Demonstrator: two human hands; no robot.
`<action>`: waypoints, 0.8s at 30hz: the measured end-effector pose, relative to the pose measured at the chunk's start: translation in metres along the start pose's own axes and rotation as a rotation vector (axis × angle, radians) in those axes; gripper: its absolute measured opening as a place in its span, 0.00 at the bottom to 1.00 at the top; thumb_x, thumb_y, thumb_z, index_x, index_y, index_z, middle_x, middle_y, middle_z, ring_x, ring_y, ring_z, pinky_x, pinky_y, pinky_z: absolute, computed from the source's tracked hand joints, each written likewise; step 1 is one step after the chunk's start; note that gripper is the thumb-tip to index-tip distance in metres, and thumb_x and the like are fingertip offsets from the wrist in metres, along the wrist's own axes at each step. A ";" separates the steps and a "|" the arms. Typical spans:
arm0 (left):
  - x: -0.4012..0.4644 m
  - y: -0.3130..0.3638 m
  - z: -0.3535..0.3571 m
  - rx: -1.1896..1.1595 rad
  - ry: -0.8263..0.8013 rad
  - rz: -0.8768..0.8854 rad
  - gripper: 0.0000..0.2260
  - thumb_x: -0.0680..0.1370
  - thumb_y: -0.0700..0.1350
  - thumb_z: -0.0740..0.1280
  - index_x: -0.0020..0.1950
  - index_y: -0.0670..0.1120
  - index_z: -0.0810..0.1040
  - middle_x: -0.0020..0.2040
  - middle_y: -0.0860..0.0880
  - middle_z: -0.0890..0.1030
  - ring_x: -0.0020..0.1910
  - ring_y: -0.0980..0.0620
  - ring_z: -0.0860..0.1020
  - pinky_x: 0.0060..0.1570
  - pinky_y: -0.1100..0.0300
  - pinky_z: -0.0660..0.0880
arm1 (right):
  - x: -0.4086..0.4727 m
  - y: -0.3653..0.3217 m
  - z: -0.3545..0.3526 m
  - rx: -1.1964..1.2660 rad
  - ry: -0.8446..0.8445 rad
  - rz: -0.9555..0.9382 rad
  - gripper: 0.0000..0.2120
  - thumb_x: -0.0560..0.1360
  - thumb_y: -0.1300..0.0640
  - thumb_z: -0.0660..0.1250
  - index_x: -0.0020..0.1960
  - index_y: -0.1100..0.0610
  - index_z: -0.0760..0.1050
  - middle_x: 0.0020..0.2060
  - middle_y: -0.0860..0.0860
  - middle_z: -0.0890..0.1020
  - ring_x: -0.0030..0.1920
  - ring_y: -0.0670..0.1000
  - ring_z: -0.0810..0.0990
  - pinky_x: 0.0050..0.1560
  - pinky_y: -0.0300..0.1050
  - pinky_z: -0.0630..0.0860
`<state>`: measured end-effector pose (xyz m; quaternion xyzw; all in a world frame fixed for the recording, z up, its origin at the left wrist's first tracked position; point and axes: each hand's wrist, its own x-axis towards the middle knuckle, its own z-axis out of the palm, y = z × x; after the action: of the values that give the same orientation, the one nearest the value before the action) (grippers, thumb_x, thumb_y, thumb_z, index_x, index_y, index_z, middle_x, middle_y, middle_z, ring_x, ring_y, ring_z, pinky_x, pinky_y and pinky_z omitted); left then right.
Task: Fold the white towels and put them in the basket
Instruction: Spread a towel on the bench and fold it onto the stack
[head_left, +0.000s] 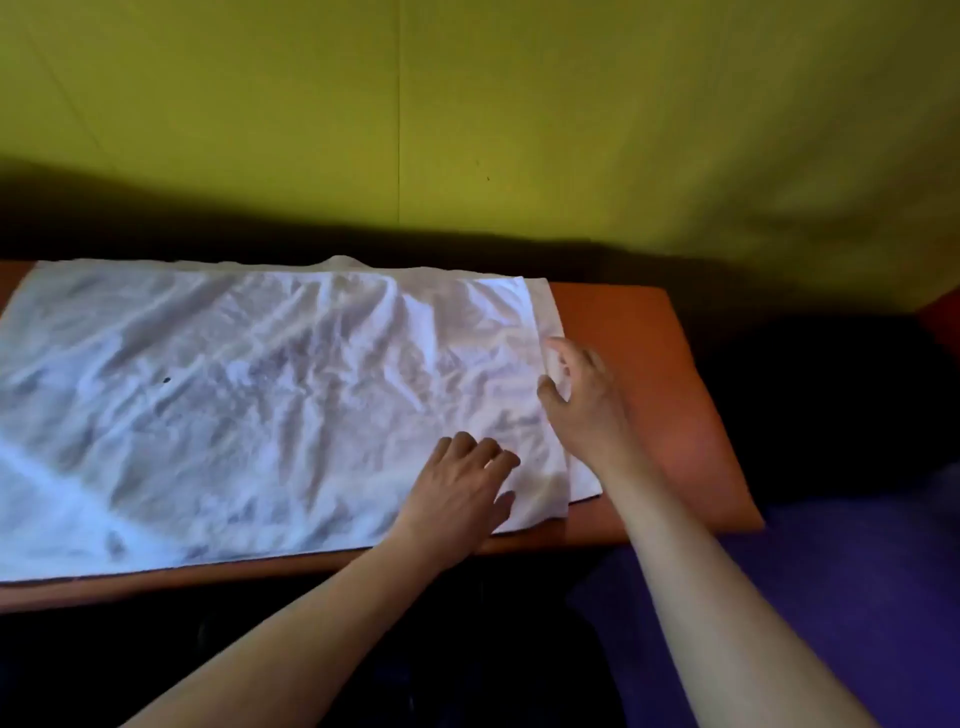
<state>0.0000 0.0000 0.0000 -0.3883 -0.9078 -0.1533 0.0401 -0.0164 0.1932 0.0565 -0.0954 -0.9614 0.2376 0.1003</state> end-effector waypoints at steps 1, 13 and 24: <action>0.006 0.002 0.007 -0.003 -0.014 0.033 0.15 0.70 0.54 0.70 0.55 0.50 0.81 0.47 0.51 0.81 0.44 0.44 0.78 0.44 0.52 0.76 | 0.014 0.008 0.008 0.021 0.008 0.017 0.23 0.77 0.49 0.61 0.71 0.50 0.68 0.63 0.53 0.76 0.61 0.56 0.76 0.60 0.57 0.75; 0.017 0.004 0.055 -0.058 -0.021 0.002 0.05 0.70 0.49 0.71 0.42 0.50 0.78 0.43 0.50 0.79 0.36 0.46 0.76 0.32 0.54 0.74 | 0.137 0.048 0.074 0.065 -0.092 0.342 0.21 0.78 0.47 0.66 0.66 0.57 0.73 0.63 0.56 0.78 0.61 0.59 0.78 0.58 0.49 0.73; 0.002 0.006 0.015 -0.660 0.076 -0.427 0.05 0.80 0.47 0.55 0.49 0.48 0.68 0.41 0.52 0.73 0.41 0.52 0.72 0.41 0.54 0.68 | 0.154 0.039 0.067 0.386 0.065 0.396 0.07 0.78 0.59 0.64 0.54 0.59 0.77 0.43 0.53 0.80 0.44 0.55 0.79 0.42 0.42 0.69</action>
<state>0.0038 0.0097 -0.0124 -0.1769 -0.8678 -0.4562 -0.0863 -0.1755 0.2336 0.0031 -0.2681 -0.8573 0.4281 0.0991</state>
